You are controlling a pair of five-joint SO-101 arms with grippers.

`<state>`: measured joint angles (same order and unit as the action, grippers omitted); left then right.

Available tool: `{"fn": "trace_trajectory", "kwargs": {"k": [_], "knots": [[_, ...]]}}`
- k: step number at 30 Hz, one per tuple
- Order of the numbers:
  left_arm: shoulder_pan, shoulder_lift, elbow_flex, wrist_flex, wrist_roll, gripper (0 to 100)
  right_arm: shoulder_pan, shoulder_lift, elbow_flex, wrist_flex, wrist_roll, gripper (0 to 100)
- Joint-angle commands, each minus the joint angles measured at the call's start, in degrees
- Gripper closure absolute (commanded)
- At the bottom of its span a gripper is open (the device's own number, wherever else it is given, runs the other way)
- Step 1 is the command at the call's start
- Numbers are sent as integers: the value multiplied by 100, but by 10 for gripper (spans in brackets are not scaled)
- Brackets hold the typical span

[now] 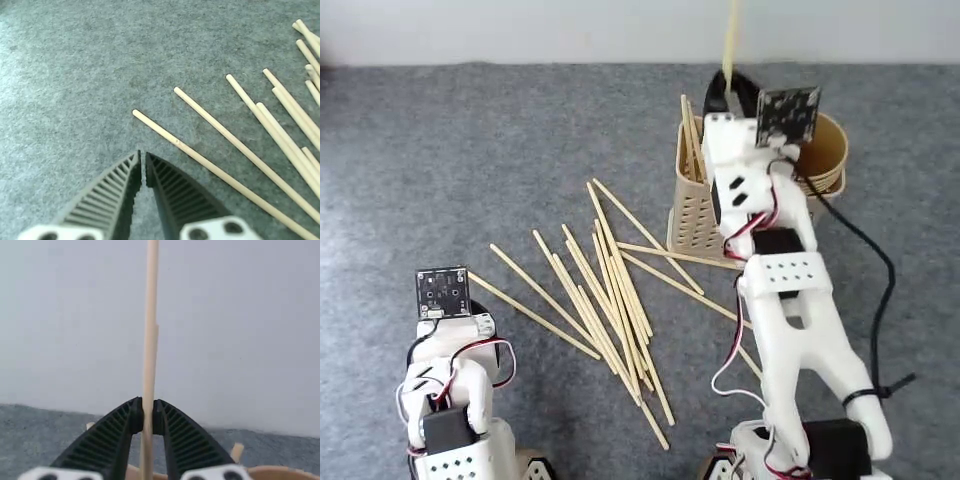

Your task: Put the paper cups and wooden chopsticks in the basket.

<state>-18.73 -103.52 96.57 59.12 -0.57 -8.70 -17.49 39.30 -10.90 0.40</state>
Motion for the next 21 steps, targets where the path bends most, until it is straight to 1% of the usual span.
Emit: {"fn": "trace_trajectory", "kwargs": {"k": [1, 3, 7, 9, 11, 17, 21], "knots": [[9, -70, -22, -105, -70, 985, -57, -259, 185, 84, 141, 985], [9, -70, -22, -105, -70, 985, -66, -532, 237, 664, 123, 957], [9, -70, -22, -105, -70, 985, -207, -1262, 229, 1930, 123, 807], [9, -70, -22, -105, -70, 985, -303, -1640, 229, 2492, 123, 764], [9, -70, -22, -105, -70, 985, -409, -2000, 229, 2870, 123, 777], [9, -70, -22, -105, -70, 985, -585, -2967, 229, 3486, 132, 864], [9, -70, -22, -105, -70, 985, -708, -3547, 229, 4277, 132, 919]]}}
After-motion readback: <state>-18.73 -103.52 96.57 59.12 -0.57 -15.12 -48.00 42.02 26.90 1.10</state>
